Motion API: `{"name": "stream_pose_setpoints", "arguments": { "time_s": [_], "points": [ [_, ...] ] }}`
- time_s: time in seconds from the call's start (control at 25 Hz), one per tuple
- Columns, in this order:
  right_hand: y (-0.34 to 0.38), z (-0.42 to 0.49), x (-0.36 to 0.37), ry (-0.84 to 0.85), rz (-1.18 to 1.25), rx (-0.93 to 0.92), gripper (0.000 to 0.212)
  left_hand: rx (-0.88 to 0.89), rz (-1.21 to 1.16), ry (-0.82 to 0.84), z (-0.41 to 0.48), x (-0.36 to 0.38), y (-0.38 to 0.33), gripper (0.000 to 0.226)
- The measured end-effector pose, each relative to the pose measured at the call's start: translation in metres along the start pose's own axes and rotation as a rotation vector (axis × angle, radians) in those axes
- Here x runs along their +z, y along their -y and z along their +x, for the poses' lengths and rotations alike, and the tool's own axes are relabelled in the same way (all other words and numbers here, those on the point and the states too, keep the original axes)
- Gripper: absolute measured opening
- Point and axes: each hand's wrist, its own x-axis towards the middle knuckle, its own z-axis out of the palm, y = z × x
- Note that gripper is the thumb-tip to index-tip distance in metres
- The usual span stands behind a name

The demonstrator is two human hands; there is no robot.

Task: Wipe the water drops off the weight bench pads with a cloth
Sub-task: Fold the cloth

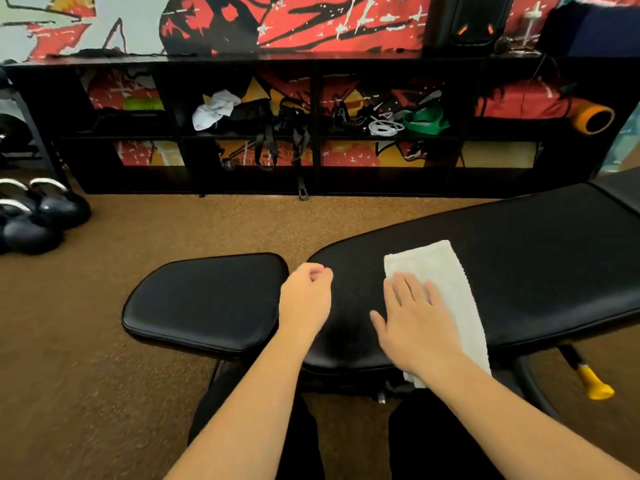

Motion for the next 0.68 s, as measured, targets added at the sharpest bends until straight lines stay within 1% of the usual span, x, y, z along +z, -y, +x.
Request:
{"name": "stream_pose_setpoints", "arguments": {
  "time_s": [0.04, 0.08, 0.12, 0.2, 0.24, 0.32, 0.4, 0.44, 0.48, 0.56, 0.6, 0.68],
  "points": [
    [-0.004, 0.001, 0.005, -0.036, -0.031, -0.003, 0.089, -0.022, -0.070, -0.014, 0.003, -0.008, 0.001, 0.021],
    [-0.009, 0.003, 0.003, -0.078, -0.004, 0.013, 0.093, -0.041, -0.111, -0.022, 0.005, -0.011, 0.001, 0.019],
    [-0.016, 0.006, 0.002, -0.098, 0.016, 0.031, 0.094, -0.046, -0.124, -0.019, 0.006, -0.015, 0.002, 0.020],
    [-0.032, 0.011, 0.000, -0.107, -0.067, 0.047, 0.093, -0.044, -0.142, -0.002, 0.009, -0.019, 0.005, 0.020],
    [-0.038, 0.010, 0.000, -0.070, -0.139, 0.056, 0.091, -0.051, -0.143, -0.001, 0.011, -0.021, 0.007, 0.020],
    [-0.039, 0.009, 0.003, -0.037, -0.207, 0.063, 0.085, -0.084, -0.169, -0.024, 0.018, -0.027, 0.011, 0.020],
    [-0.023, 0.018, 0.005, 0.041, -0.214, 0.075, 0.084, -0.123, -0.194, -0.069, 0.023, -0.031, 0.013, 0.022],
    [-0.007, 0.027, 0.008, 0.060, -0.170, 0.060, 0.081, -0.138, -0.195, -0.097, 0.024, -0.033, 0.014, 0.025],
    [0.014, 0.036, 0.011, 0.066, -0.151, 0.032, 0.075, -0.145, -0.181, -0.118, 0.025, -0.034, 0.015, 0.028],
    [0.062, 0.048, 0.021, 0.120, -0.174, -0.086, 0.068, -0.149, -0.096, -0.135, 0.025, -0.035, 0.016, 0.029],
    [0.082, 0.047, 0.028, 0.146, -0.192, -0.151, 0.067, -0.150, -0.065, -0.138, 0.024, -0.034, 0.016, 0.033],
    [0.109, 0.034, 0.040, 0.141, -0.242, -0.270, 0.070, -0.142, -0.052, -0.144, 0.026, -0.031, 0.017, 0.039]
  ]
}}
